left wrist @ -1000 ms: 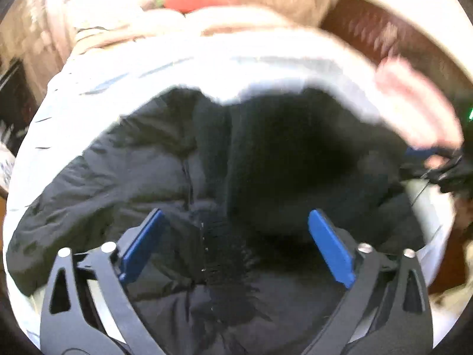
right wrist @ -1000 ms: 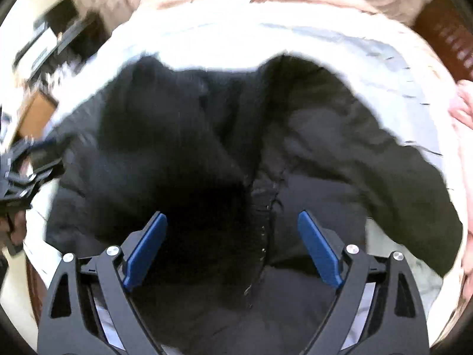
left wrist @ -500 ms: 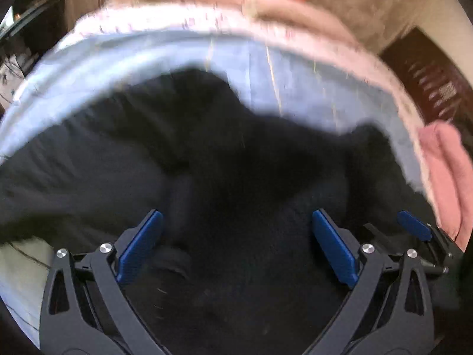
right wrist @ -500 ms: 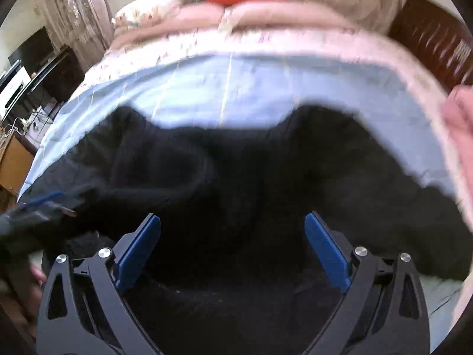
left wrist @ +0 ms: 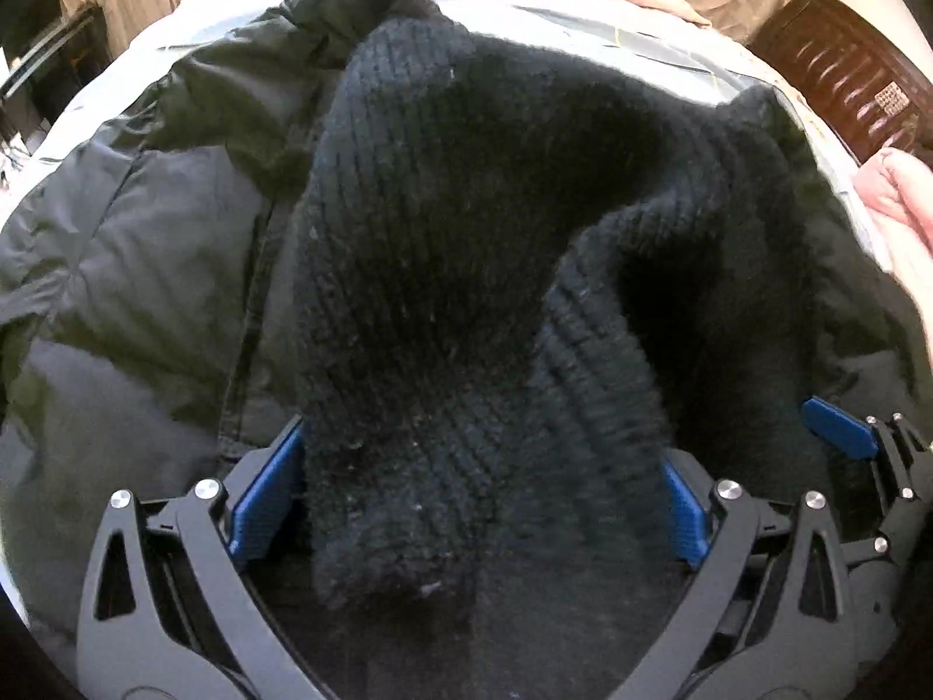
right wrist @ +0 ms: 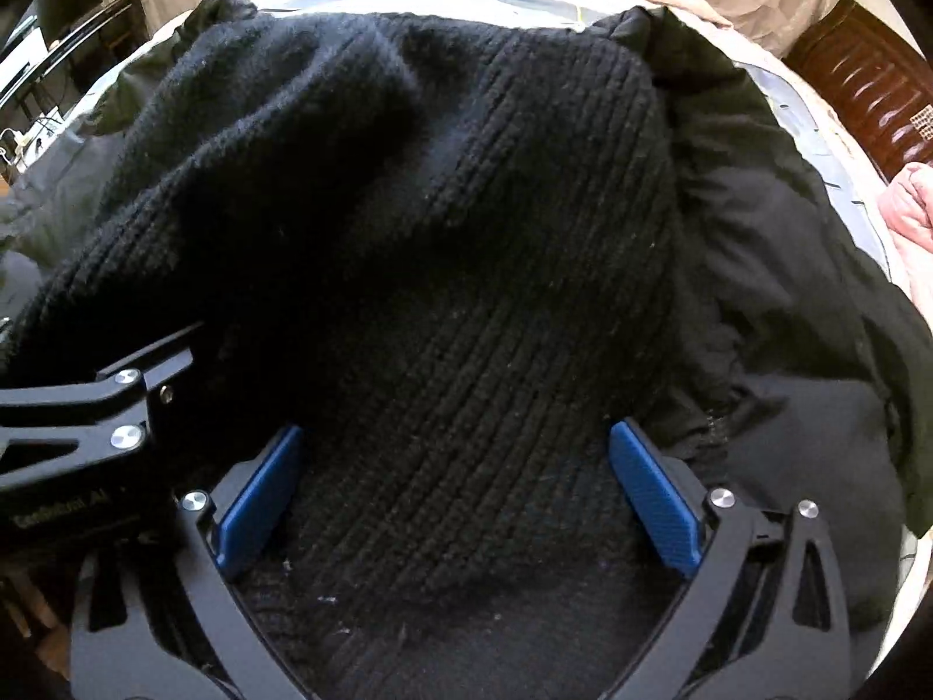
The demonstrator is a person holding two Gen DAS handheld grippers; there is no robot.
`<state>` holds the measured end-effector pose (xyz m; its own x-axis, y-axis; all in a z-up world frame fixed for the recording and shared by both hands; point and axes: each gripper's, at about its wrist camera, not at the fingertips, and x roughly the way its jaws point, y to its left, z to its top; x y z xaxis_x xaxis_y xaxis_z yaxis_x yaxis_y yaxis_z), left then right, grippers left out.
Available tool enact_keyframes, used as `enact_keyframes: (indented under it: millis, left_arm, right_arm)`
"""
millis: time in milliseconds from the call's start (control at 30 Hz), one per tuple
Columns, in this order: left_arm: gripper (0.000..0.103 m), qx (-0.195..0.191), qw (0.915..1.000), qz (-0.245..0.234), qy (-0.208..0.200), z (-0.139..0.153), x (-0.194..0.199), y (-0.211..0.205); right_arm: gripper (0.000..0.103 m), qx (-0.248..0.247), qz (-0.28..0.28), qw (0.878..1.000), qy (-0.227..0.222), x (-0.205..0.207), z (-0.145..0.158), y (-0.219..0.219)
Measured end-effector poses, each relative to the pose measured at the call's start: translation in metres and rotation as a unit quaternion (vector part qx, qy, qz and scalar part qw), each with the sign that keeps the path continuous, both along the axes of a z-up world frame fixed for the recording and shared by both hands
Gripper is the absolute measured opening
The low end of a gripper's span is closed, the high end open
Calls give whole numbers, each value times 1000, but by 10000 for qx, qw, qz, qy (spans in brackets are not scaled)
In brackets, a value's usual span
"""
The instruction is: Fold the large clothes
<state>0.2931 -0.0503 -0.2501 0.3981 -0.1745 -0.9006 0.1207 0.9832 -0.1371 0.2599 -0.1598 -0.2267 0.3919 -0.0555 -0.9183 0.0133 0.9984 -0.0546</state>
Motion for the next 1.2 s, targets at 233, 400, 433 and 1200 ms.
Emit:
enact_keyframes:
  millis: [233,400,433,1200]
  left_arm:
    - [101,-542,9958,606,-425,59,45,21]
    - [101,-365,9969,602,-354,23,102,2]
    - [101,-302,9974,605,-261,10,107,-4]
    - [101,-382,9952,857,-262,26,43,19]
  right_arm:
    - [102,239,-299,9966,-726,49,57,-25]
    - [102,207,-377,9978,-514,93,14,-35]
    - [102,225,-412,9978,-459,99,4,-38]
    - [102,1350,-710,9860,-676,31,21,-63]
